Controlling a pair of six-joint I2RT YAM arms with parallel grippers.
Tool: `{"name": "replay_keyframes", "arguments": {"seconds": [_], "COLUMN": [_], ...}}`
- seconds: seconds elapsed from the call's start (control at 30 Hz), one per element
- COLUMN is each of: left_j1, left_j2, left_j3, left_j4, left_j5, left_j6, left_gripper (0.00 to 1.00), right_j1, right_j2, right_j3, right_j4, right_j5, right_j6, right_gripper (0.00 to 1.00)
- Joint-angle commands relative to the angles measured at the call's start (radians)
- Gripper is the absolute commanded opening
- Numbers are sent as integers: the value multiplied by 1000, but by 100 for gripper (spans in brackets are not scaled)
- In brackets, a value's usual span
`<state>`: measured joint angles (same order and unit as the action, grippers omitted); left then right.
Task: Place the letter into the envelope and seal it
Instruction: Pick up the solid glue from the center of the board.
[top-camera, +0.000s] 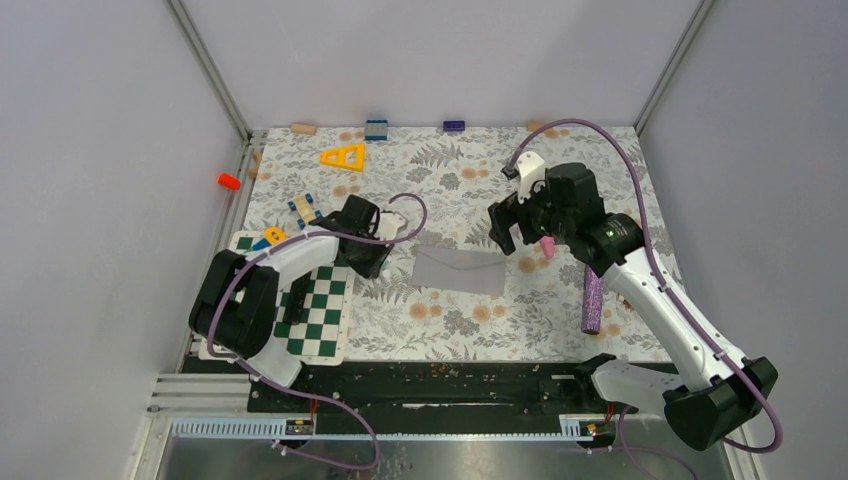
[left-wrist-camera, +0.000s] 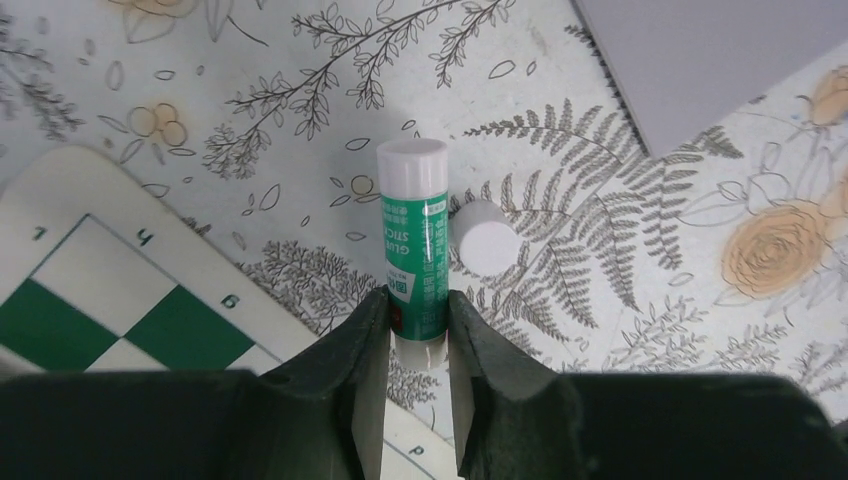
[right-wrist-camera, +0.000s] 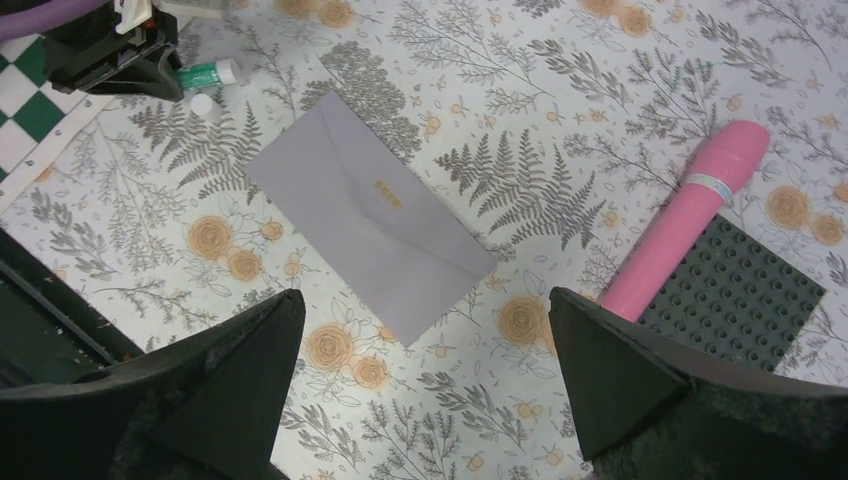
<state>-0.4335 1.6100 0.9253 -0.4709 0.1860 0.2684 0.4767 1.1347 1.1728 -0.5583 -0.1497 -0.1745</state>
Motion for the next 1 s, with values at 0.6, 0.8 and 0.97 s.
{"name": "replay_keyframes", "arguments": {"seconds": [0.6,0.8,0.97], "left_j1": [-83,-200,-252], "left_j2": [-276,-273,-261], "left_j3": [230,238,245], "left_j4": [-120,-118,-111], "left_j5": [338,282,251], "left_j6": [237,258,232], "left_gripper": [12,12,11], "right_j1": [-119,-119,-118], "right_j2": [262,378,409], "right_j3": [-19,-56,-124], "right_j4": [305,448,632], "right_j5": [-828,-862,-880], "right_j6": [548,731,875], "right_gripper": [84,78,70]}}
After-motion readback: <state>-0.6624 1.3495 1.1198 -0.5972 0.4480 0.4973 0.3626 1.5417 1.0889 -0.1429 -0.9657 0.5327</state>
